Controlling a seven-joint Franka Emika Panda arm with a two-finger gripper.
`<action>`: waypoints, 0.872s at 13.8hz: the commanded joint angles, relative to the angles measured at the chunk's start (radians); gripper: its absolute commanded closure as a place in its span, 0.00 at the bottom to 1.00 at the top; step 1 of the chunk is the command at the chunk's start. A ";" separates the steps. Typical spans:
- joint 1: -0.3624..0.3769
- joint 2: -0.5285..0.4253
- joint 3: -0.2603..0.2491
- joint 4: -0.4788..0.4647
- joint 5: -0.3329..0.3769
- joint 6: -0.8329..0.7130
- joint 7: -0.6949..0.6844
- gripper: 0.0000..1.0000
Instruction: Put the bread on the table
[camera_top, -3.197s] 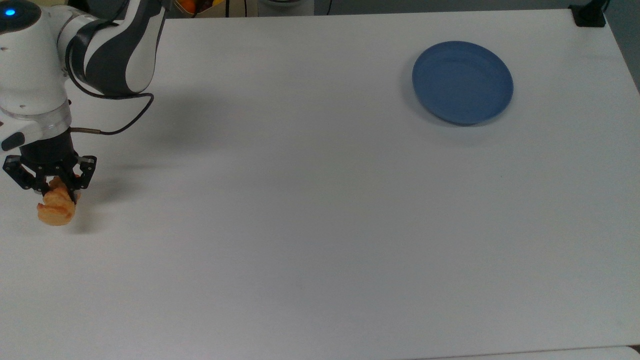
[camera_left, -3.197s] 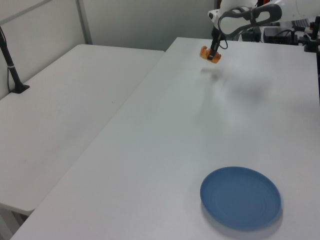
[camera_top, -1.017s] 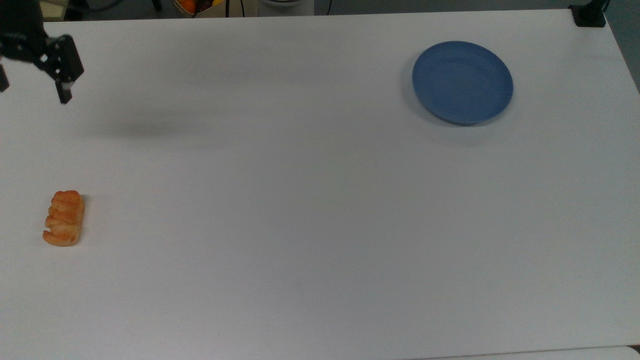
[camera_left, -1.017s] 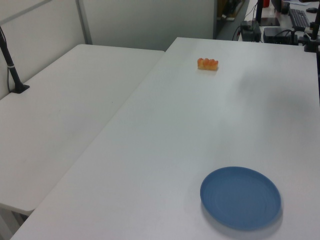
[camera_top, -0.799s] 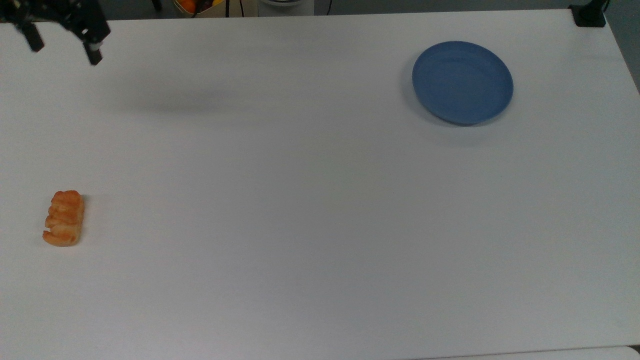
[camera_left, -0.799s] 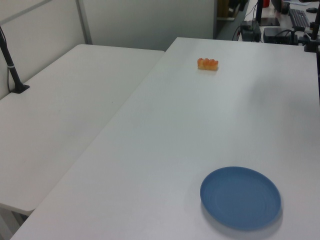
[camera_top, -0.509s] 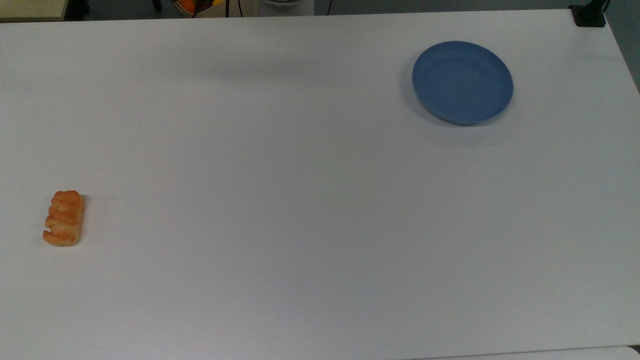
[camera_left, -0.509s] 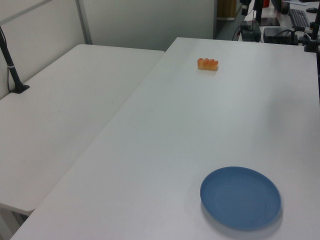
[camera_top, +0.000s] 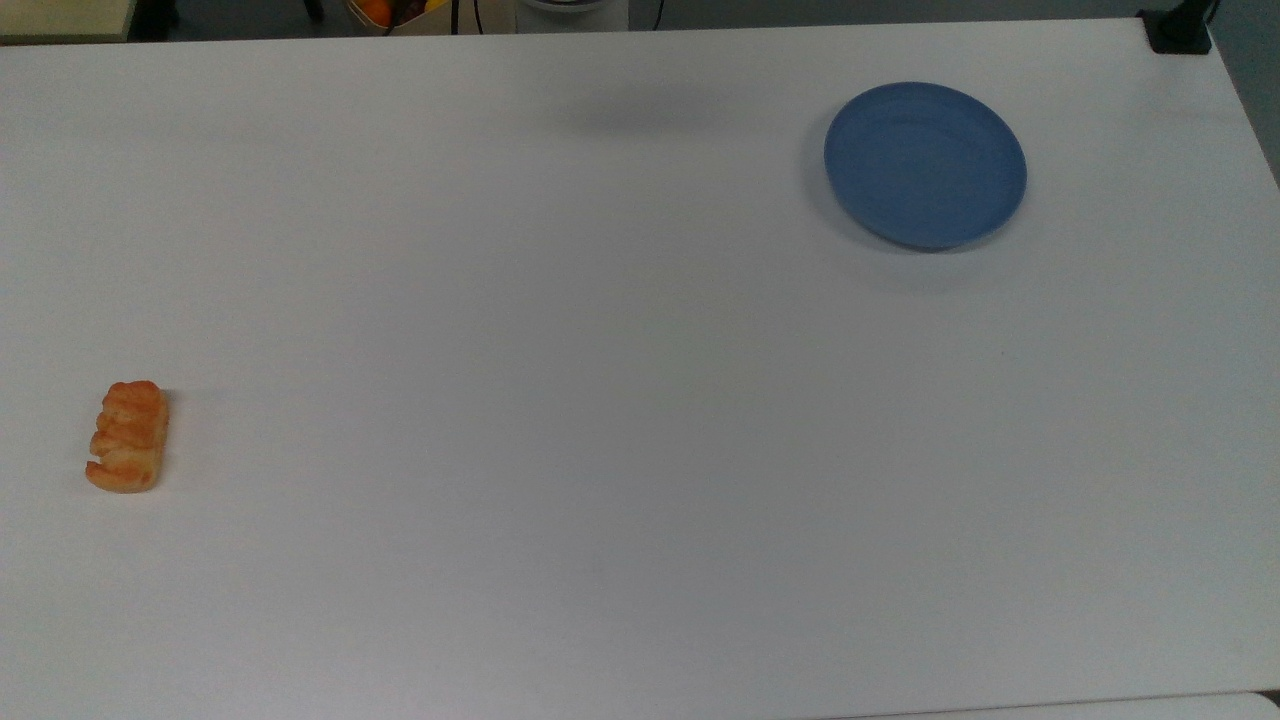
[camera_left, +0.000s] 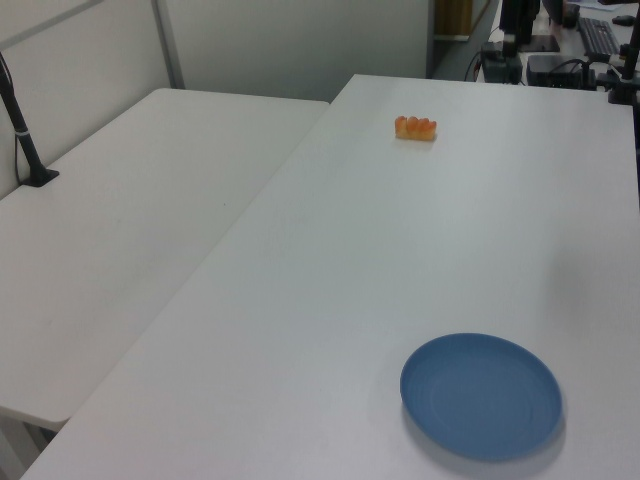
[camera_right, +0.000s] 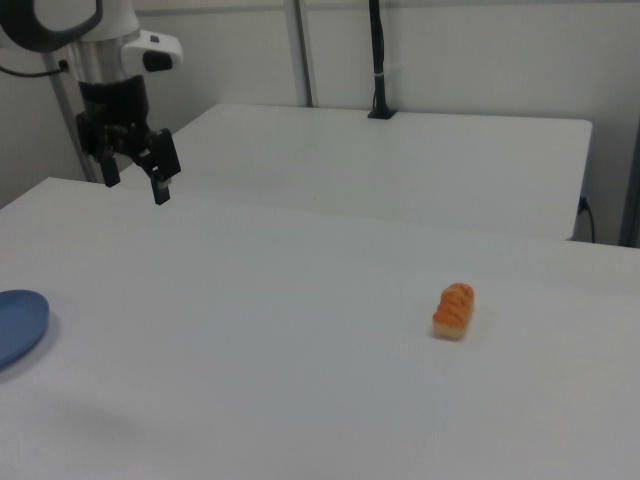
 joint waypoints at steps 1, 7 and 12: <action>0.050 -0.014 -0.010 -0.081 0.013 0.107 -0.009 0.00; 0.044 0.050 -0.010 -0.054 0.004 0.217 -0.025 0.00; 0.008 0.078 -0.014 -0.012 0.000 0.230 -0.098 0.00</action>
